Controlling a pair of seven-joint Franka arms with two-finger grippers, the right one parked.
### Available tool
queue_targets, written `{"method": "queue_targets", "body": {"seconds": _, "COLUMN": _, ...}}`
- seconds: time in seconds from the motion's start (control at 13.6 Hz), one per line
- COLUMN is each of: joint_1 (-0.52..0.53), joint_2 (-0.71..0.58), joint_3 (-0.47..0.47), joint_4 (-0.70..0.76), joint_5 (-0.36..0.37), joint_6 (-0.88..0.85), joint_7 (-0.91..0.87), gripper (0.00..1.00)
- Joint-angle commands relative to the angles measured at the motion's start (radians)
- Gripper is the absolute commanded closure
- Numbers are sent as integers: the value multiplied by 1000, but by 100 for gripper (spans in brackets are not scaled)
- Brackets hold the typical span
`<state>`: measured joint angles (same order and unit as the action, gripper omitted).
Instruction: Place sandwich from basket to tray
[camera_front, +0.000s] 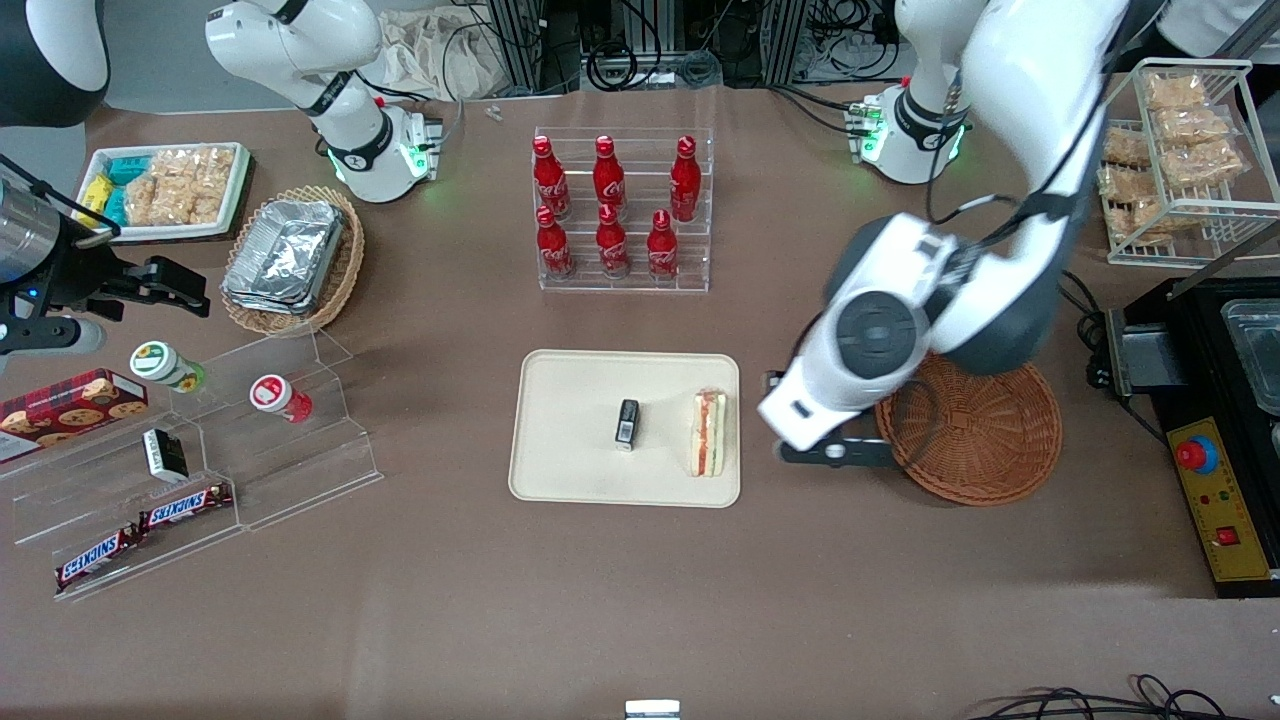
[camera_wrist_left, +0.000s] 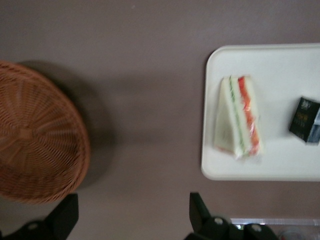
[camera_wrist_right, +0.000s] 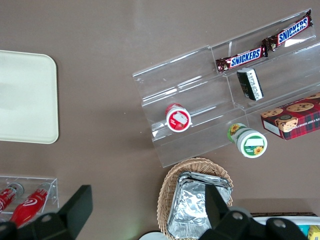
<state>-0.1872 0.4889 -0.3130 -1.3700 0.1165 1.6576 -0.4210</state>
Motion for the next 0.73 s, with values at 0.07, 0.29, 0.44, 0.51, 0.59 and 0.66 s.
{"method": "queue_targets", "body": {"seconds": 0.07, "joint_1": -3, "joint_2": -133, "joint_3": 152, "joint_4": -32, "joint_5": -80, "joint_6": -108, "joint_7": 190, "gripper": 1}}
{"method": "queue_targets", "body": {"seconds": 0.29, "joint_1": -4, "joint_2": -208, "joint_3": 306, "joint_4": -31, "joint_5": -80, "joint_6": -145, "joint_7": 348, "gripper": 1}}
{"method": "queue_targets", "body": {"seconds": 0.44, "joint_1": -5, "joint_2": -222, "joint_3": 356, "joint_4": -28, "joint_5": -78, "joint_6": -145, "joint_7": 354, "gripper": 0}}
{"method": "queue_targets", "body": {"seconds": 0.51, "joint_1": -5, "joint_2": -222, "joint_3": 377, "joint_4": -26, "joint_5": -78, "joint_6": -145, "joint_7": 349, "gripper": 0}}
{"method": "queue_targets", "body": {"seconds": 0.59, "joint_1": -5, "joint_2": -220, "joint_3": 396, "joint_4": -26, "joint_5": -81, "joint_6": -144, "joint_7": 343, "gripper": 0}}
{"method": "queue_targets", "body": {"seconds": 0.66, "joint_1": -5, "joint_2": -217, "joint_3": 406, "joint_4": -26, "joint_5": -89, "joint_6": -145, "joint_7": 338, "gripper": 0}}
